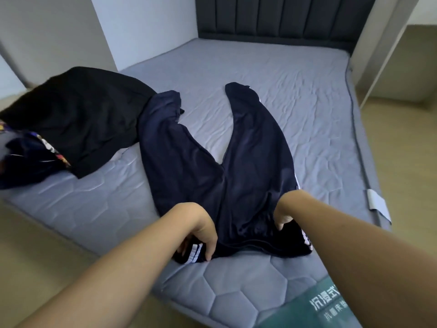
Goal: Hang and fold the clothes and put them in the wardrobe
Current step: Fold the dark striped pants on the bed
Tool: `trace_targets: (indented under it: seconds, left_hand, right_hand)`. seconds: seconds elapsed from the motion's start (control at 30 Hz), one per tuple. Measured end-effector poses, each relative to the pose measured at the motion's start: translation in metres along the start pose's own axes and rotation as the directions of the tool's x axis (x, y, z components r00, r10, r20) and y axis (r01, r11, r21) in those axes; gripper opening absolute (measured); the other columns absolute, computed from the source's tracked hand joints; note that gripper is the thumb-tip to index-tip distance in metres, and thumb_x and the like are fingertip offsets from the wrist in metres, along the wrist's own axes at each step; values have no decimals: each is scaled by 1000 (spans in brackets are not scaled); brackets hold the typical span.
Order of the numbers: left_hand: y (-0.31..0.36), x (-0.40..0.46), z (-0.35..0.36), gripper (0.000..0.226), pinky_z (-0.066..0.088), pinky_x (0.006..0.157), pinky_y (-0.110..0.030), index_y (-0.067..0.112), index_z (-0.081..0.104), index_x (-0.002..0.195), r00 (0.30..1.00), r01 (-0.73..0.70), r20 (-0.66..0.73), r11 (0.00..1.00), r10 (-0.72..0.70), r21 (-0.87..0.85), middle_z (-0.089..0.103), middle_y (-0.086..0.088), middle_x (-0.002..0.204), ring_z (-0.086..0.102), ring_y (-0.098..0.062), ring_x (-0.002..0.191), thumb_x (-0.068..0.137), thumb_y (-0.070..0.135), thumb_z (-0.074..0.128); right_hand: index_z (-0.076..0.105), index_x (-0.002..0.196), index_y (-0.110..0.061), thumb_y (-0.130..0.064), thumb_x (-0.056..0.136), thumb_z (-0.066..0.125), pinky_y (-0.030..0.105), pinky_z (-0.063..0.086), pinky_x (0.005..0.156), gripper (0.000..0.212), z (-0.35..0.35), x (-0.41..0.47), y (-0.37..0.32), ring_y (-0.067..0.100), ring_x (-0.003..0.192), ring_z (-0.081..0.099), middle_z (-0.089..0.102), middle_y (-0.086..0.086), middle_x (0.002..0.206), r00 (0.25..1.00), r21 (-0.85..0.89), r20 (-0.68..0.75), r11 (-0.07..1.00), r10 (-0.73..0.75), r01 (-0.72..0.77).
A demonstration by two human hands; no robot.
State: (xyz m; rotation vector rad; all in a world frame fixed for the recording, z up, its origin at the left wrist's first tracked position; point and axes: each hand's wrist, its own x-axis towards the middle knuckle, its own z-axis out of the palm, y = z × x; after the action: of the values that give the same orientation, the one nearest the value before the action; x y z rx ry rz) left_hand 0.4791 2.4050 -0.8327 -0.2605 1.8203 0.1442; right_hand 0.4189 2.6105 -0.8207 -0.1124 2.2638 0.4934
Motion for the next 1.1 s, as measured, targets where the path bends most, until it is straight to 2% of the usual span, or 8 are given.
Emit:
trace_targets:
  seconds: [0.27,0.4,0.5,0.6,0.67,0.77,0.87,1.1]
  left_hand:
    - [31,-40,56,38,59,59,-38,-3,57,120,960,-272,-65,962,273,25,59,-19,101,65,-45,90,86,12,62]
    - [37,-55,54,38,58,56,-35,15,59,95,913,-386,110,918,394,-86,63,-8,77,63,-23,62,78,48,69]
    - [13,-48,15,50,58,63,-34,13,60,94,917,-370,-254,895,308,-250,63,-6,74,62,-22,62,81,62,61]
    - [-28,-10,-8,58,49,91,-43,8,54,122,506,-342,-847,863,-165,-372,57,-13,117,56,-33,103,81,49,56]
    - [-56,19,2,67,41,99,-47,11,41,133,371,-315,-811,760,-452,-568,41,-15,136,42,-37,123,78,46,57]
    - [-79,48,3,66,47,98,-48,6,37,132,528,-555,-644,349,-554,-755,48,-17,133,51,-38,116,78,31,66]
    - [-79,39,-12,36,56,79,-40,6,58,117,687,-683,-648,13,-329,-731,67,-12,111,65,-30,94,84,19,65]
    - [-26,3,-49,7,40,48,-25,12,51,83,720,-626,-662,219,-208,-749,53,-7,81,50,-21,64,86,8,55]
  right_hand:
    - [63,72,-12,-15,91,50,23,44,54,24,35,-34,50,14,51,59,62,1,64,994,52,-104,999,22,-16]
    - [61,109,-15,-16,87,48,36,47,83,25,50,-37,87,23,101,61,61,2,106,949,199,-154,949,276,-243]
    - [44,133,-21,-27,88,46,47,45,83,45,69,-29,70,31,118,47,40,7,132,863,81,-356,932,359,-354]
    - [41,123,-18,-22,86,52,42,44,88,39,65,-28,28,31,114,48,41,8,124,715,49,-699,999,16,25]
    - [50,103,-20,-23,83,53,36,45,83,20,56,-38,-5,31,104,55,52,4,109,712,252,-684,864,-159,435]
    - [57,77,-22,-64,73,56,31,45,70,42,54,-59,-54,19,84,61,61,-6,84,814,478,-428,666,-393,573]
    - [60,81,-17,-95,35,60,31,46,72,90,61,-75,-76,15,82,63,66,-6,87,885,416,-184,782,-427,464]
    - [57,79,-16,-38,83,64,28,44,57,23,58,-98,-64,20,63,56,59,2,78,880,224,-225,857,-419,465]
